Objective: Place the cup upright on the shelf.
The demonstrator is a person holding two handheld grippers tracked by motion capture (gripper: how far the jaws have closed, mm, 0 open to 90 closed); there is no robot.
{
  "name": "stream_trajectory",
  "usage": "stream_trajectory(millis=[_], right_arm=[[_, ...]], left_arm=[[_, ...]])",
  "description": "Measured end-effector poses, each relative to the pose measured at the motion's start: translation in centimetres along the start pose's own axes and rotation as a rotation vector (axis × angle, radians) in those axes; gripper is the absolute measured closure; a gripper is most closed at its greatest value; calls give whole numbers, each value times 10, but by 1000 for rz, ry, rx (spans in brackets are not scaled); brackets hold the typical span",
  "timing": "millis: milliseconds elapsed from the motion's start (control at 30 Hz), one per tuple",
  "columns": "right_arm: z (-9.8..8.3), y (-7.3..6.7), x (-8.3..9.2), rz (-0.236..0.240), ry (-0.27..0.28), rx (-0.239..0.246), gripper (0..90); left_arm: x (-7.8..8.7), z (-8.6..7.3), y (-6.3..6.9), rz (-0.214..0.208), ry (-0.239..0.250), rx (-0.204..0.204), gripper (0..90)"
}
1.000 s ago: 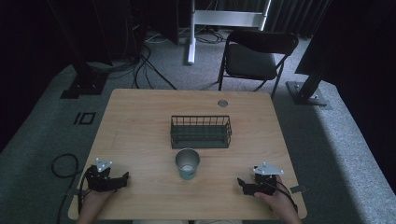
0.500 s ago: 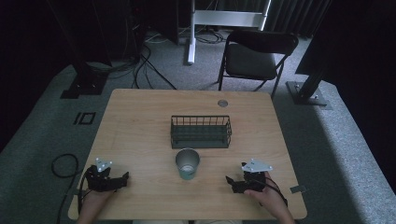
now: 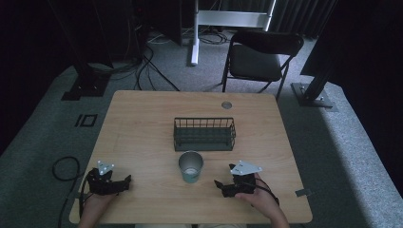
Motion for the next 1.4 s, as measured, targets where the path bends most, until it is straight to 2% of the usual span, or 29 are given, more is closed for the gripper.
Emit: stream_trajectory(millis=[133,367,433,800,1400], right_arm=[[3,-5,-3,17,4,3,132],[13,-28,-20,79,17,52,132],[16,-33,-22,93,20,52,129],[33,-52,-35,146,75,74,124],[52,-65,-59,152,159,40,117]], left_arm=[[0,0,0,0,0,0,14],[0,0,0,0,0,0,14],[0,0,0,0,0,0,14],[0,0,0,0,1,0,14],[0,0,0,0,1,0,14]])
Point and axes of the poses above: each handheld gripper's, and its own axes: x roughly backward along the jaws, z roughly out of its top, y roughly to its right, the point moved 8 cm from there along -x, roughly forward along the jaws, and after that the axes turned 5 degrees about -x, right-handed, at the moved point
